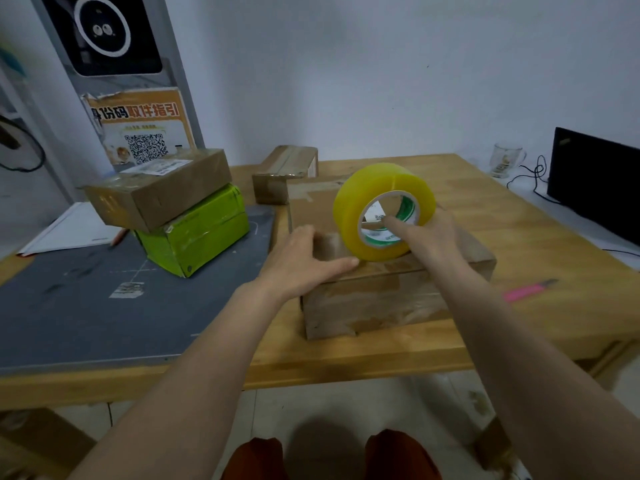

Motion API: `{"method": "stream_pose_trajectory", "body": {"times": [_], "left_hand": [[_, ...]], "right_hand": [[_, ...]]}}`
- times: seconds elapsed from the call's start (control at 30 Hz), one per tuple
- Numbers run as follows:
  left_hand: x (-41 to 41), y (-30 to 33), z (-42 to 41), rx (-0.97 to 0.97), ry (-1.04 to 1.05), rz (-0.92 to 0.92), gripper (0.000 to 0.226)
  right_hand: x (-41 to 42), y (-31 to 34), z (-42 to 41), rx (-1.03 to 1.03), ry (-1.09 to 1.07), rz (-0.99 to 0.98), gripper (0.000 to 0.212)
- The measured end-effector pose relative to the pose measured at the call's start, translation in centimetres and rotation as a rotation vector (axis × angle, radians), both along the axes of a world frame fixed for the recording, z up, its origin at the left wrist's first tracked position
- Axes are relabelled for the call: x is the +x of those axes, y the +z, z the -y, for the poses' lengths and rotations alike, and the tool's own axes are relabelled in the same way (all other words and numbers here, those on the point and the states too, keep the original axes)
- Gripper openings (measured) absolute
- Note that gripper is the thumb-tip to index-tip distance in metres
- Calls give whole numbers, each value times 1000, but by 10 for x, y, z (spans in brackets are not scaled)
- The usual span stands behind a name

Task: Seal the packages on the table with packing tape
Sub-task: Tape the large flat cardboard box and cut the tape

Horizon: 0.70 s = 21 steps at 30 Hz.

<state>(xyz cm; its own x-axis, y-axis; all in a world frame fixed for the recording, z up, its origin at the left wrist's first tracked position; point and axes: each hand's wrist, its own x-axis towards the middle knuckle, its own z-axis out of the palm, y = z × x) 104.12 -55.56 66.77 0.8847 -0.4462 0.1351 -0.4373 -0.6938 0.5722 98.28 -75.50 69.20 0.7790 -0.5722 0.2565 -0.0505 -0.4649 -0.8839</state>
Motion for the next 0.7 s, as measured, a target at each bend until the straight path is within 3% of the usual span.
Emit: {"method": "stream_pose_trajectory", "body": {"times": [0.07, 0.13, 0.3, 0.53, 0.7], "left_hand": [[-4, -4, 10, -119, -25, 3, 96], [-4, -8, 12, -127, -14, 24, 105], [0, -7, 11, -31, -4, -11, 125], [-1, -4, 13, 3, -6, -3, 119], [-7, 9, 36, 203, 62, 130, 118]], "right_hand": [[0, -1, 0, 8, 19, -36, 19], [-3, 1, 3, 0, 19, -37, 14], [-9, 14, 21, -79, 32, -20, 21], [-26, 13, 54, 81, -141, 16, 23], [-21, 5, 49, 32, -129, -107, 43]]}}
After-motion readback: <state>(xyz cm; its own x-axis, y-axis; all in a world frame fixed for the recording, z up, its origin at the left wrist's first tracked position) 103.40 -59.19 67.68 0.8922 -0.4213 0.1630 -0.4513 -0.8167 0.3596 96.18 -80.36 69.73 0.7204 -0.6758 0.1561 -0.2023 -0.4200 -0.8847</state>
